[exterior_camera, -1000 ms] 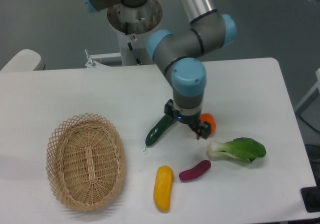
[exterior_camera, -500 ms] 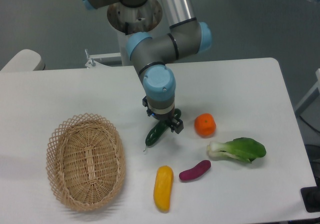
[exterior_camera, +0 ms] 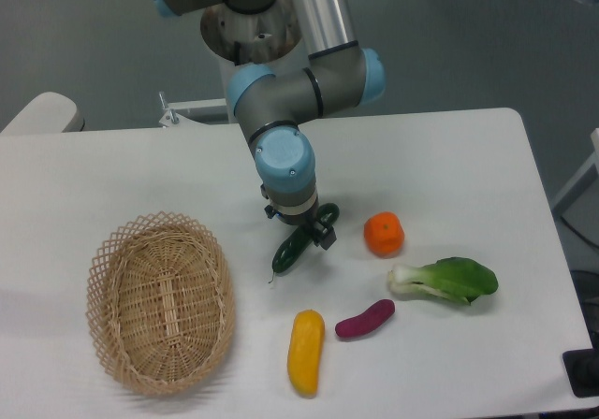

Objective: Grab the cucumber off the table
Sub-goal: 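Lower the open gripper around the cucumber and close on it, then lift the grasped cucumber up off the table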

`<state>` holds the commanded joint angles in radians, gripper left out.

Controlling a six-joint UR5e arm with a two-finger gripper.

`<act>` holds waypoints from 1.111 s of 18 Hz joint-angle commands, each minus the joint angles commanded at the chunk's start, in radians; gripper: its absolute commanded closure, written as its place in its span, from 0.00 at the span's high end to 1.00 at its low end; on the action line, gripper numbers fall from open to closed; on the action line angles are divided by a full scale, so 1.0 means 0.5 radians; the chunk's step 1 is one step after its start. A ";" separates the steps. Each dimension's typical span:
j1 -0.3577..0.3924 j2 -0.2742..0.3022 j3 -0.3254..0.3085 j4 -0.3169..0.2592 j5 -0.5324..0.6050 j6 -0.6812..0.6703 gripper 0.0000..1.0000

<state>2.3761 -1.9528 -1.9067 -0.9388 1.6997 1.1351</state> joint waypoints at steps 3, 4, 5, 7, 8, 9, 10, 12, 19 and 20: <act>0.003 -0.012 0.000 0.000 0.003 0.000 1.00; 0.003 -0.015 0.000 0.000 0.003 -0.003 1.00; 0.003 -0.015 0.000 0.000 0.000 -0.003 0.95; 0.003 -0.015 0.000 0.018 0.003 -0.003 0.62; 0.003 -0.015 0.000 0.018 0.003 0.000 0.49; 0.003 -0.018 0.000 0.021 0.003 0.000 0.38; 0.003 -0.018 0.003 0.021 0.003 0.000 0.32; 0.006 -0.015 0.009 0.021 0.000 0.003 0.27; 0.012 -0.006 0.040 0.018 0.003 0.006 0.21; 0.012 0.000 0.052 0.015 0.006 0.009 0.21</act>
<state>2.3823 -1.9528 -1.8807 -0.9311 1.7027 1.1397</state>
